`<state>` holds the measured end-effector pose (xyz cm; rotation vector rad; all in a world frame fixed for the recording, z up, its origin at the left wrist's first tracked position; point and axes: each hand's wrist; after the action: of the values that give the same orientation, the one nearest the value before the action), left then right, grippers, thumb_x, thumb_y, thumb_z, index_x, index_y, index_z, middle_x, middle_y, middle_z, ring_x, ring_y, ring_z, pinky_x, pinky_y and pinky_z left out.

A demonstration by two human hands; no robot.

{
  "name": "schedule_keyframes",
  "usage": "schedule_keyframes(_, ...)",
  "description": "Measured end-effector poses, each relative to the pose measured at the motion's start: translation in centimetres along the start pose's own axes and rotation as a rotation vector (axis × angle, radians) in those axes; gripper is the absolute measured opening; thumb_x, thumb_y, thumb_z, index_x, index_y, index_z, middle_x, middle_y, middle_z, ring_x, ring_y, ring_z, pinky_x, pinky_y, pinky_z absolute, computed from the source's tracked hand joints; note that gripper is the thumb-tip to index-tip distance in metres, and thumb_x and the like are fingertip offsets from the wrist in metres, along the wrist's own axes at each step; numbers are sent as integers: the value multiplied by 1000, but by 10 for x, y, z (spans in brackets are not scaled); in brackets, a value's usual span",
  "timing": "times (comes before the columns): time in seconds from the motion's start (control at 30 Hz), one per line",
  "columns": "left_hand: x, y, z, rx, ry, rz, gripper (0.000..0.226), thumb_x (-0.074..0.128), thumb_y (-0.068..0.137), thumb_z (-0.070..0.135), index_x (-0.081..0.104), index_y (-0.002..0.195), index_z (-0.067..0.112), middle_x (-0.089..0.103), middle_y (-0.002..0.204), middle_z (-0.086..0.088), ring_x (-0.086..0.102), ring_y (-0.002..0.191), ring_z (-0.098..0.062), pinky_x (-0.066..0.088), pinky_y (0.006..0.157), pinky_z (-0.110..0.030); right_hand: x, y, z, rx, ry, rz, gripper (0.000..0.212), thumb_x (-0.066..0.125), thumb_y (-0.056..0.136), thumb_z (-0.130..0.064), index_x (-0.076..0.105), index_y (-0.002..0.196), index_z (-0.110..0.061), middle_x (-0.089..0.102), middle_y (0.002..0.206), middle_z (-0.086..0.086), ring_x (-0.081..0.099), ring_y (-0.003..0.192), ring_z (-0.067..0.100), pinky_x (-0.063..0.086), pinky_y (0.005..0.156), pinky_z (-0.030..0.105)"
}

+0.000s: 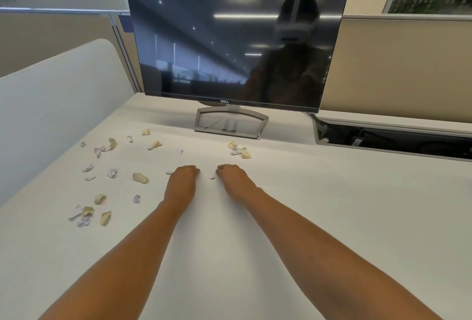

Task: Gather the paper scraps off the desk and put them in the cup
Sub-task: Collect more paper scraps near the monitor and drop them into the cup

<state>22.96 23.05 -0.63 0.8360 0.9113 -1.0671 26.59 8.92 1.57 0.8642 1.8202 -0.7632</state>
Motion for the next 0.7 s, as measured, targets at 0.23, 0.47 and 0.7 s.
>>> schedule_keyframes(0.23,-4,-34,16,-14,118,-13,26,43,86,-1,66,91,11,67,104,-16,59,92,-26,47,86,-33,13,-29,1,4,-66,79,15,43,88,5,48,83,-8,58,112,18,54,107,29,41,88,30)
schedule_keyframes(0.47,-10,-80,35,-76,126,-4,26,42,82,-5,53,82,19,65,102,-14,47,80,-19,44,80,-31,14,-81,10,-2,-19,99,28,41,88,1,60,109,2,59,113,17,54,106,28,42,90,34)
schedule_keyframes(0.7,-5,-118,54,-118,-31,38,29,43,81,-5,67,93,6,66,99,-12,56,92,-27,41,77,-28,0,-139,22,1,-23,61,31,43,83,8,60,109,9,60,116,22,57,109,33,46,93,41)
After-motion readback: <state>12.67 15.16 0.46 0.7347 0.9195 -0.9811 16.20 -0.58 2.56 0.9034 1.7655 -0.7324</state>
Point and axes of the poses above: each hand's wrist, its own y-axis towards the middle knuckle, its own x-axis out of the palm, z = x × y
